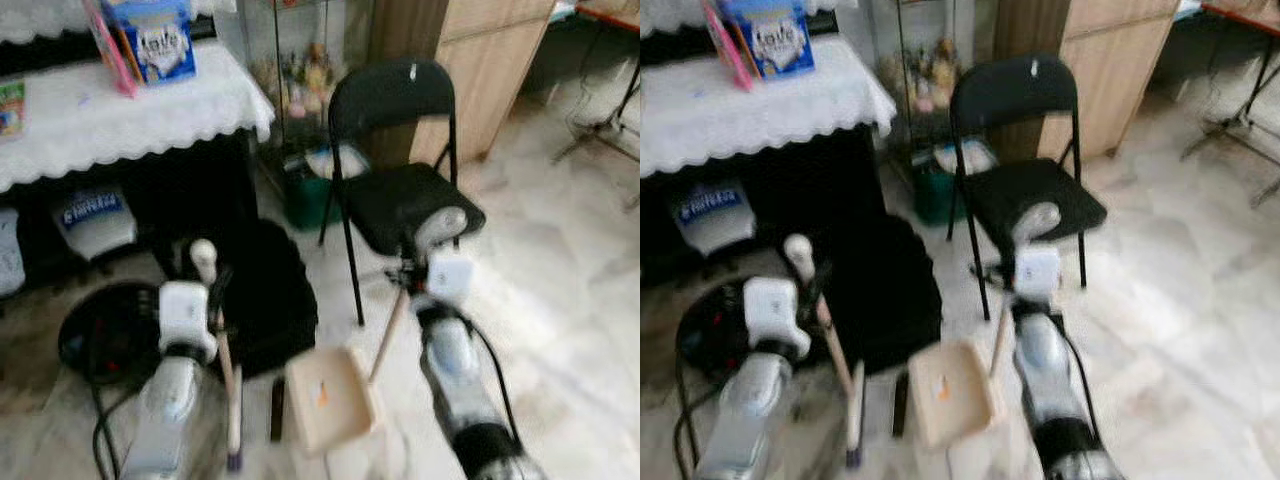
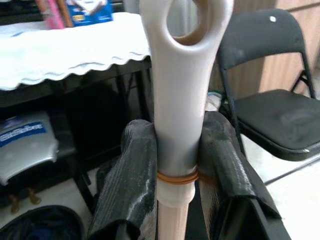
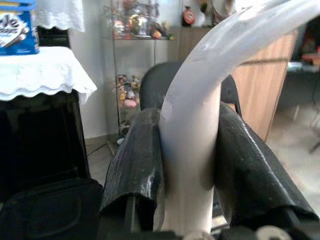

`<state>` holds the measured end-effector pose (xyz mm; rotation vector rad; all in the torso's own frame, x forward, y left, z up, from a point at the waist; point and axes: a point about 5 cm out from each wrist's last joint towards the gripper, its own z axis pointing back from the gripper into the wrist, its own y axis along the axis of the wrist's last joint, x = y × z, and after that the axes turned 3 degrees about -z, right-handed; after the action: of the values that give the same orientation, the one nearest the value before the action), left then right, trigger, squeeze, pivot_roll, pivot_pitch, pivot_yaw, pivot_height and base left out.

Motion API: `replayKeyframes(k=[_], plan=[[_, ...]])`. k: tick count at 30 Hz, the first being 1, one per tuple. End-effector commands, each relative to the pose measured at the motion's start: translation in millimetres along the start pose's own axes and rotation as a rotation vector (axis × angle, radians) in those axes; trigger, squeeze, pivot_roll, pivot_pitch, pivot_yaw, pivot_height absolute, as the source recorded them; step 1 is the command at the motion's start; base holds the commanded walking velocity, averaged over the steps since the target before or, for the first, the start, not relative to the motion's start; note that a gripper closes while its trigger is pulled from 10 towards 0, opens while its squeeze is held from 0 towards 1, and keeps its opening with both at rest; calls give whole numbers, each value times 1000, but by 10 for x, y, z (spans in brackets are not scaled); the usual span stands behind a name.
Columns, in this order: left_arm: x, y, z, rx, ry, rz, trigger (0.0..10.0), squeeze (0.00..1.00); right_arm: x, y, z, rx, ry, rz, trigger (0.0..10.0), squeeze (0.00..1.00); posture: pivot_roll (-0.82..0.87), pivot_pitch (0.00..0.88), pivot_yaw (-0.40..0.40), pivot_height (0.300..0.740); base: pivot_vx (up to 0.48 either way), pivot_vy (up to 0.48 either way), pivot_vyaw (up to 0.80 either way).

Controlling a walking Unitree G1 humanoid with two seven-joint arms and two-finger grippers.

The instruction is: Sweep floor

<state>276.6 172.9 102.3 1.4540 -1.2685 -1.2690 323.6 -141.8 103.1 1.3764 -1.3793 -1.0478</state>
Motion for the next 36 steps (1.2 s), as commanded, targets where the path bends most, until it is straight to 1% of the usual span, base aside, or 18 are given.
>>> replayKeyframes(k=[1,6,8,9,10,13,20,24,29,32,36], plan=[[-63,57,-13,28,19,-14,10000,0,-54,91,-52,43,15,-6,10000,0,6,89,-22,740,394,0,0],[-79,65,-11,36,31,-17,10000,0,-58,89,-48,43,15,-9,10000,0,6,81,-21,740,0,0,0],[-105,77,-13,45,53,-30,10000,0,-56,83,-40,41,16,-8,10000,0,6,81,-21,740,0,0,0],[-140,83,-25,46,82,-49,10000,0,-49,73,-32,39,15,-8,10000,0,6,81,-21,740,0,0,0],[-140,83,-25,46,82,-49,10000,0,-49,73,-32,39,15,-8,10000,0,6,81,-21,740,0,0,0],[-215,70,-39,40,131,-76,10000,0,-24,42,-2,30,2,0,10000,0,5,73,-19,740,0,0,0],[-260,71,-66,49,150,-85,10000,0,-7,-27,63,11,-8,8,10000,0,7,71,-14,740,0,0,0],[-250,54,-76,45,153,-85,10000,0,-18,-31,62,9,-7,9,10000,0,5,68,-13,740,0,0,0],[-199,56,-109,51,131,-56,10000,0,-13,-33,65,11,-10,9,10000,0,1,56,-10,740,0,0,0],[-193,58,-113,53,129,-55,10000,0,-9,-31,65,13,-11,10,10000,0,0,52,-9,740,0,0,0],[-185,64,-118,59,127,-55,10000,0,-4,-24,61,18,-11,15,10000,0,2,45,-10,740,0,244,0]])
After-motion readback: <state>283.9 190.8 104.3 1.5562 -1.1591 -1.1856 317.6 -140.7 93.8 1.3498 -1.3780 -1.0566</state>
